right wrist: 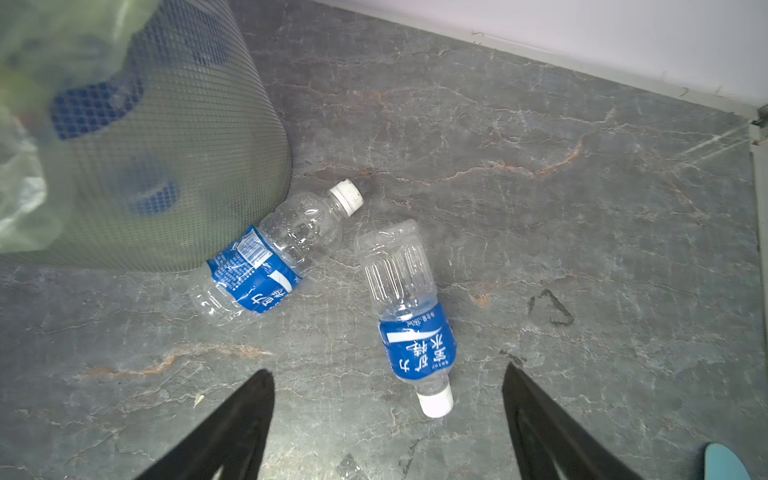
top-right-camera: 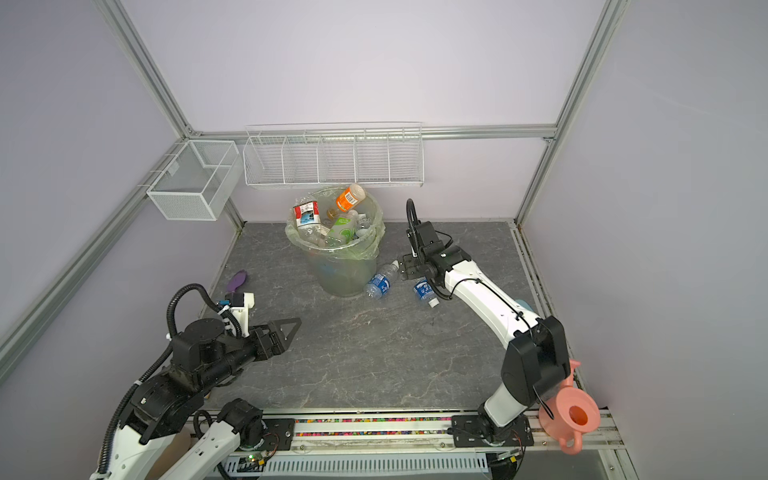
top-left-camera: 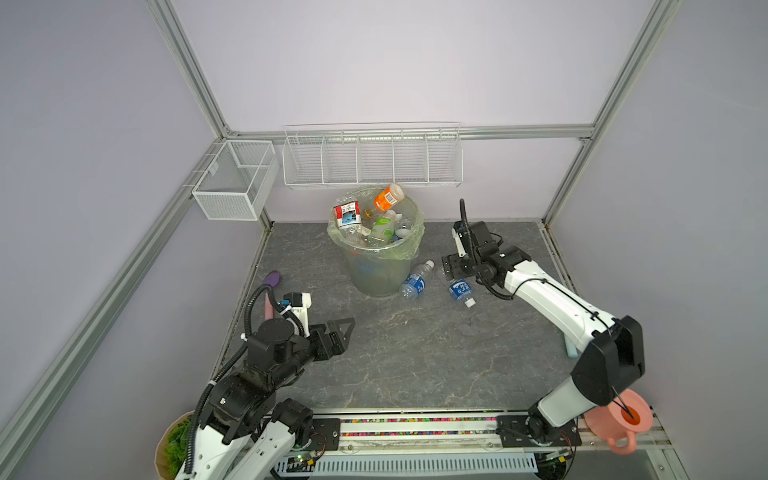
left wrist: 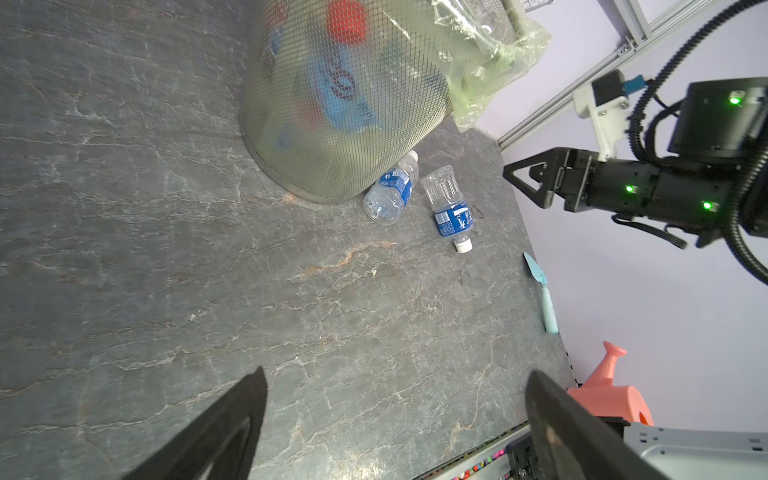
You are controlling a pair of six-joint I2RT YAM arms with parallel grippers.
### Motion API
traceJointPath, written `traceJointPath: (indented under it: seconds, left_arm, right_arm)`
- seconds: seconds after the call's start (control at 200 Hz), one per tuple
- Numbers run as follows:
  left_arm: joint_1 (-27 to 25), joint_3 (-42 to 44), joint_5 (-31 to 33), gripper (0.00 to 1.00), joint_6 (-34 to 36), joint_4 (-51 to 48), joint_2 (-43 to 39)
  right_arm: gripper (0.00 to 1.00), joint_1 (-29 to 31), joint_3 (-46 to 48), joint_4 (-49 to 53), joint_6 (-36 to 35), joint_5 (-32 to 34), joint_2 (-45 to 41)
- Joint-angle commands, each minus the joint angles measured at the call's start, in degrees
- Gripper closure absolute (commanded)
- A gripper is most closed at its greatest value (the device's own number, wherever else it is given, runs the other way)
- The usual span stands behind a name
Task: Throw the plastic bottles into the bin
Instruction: 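Move the right gripper down to the blue-label bottle beside the bin, then close the right gripper on the blue-label water bottle, then lift the blue-label bottle with the right gripper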
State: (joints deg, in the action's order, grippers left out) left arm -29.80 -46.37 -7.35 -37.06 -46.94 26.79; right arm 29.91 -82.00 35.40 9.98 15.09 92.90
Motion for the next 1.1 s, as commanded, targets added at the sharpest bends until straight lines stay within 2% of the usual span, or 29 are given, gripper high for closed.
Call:
traceJointPath:
  seconds: [0.0, 0.465, 0.575, 0.7, 0.785, 0.885, 1.095]
  left_arm:
    - [-2.33, 0.83, 1.11, 0.04, -1.54, 1.44, -0.17]
    - [-16.72, 5.78, 9.46, 0.06, -6.99, 5.26, 0.56]
    - [-18.56, 5.60, 10.78, 0.06, -7.23, 5.87, 1.52]
    - [-19.06, 5.55, 11.25, 0.06, -7.43, 6.25, 1.80]
    - [-19.13, 5.34, 11.41, 0.06, -7.41, 5.83, 1.65]
    - [-19.14, 5.20, 11.73, 0.06, -7.44, 5.28, 1.39]
    - [-19.24, 4.81, 11.82, 0.06, -7.70, 5.10, 1.32]
  right_arm:
    - [0.11, -1.31, -3.44, 1.55, -3.29, -3.83, 3.64]
    - [0.03, -5.72, -12.43, 5.36, -6.37, -9.28, 20.64]
    - [0.00, -6.19, -14.14, 6.55, -6.86, -9.98, 24.14]
    - [0.03, -6.63, -14.16, 6.35, -7.00, -9.91, 26.45]
    - [0.06, -6.88, -13.99, 6.27, -7.01, -9.96, 27.64]
    - [0.15, -7.15, -13.94, 6.56, -7.07, -10.47, 28.51]
    - [0.45, -7.27, -12.84, 6.24, -6.53, -10.63, 28.16]
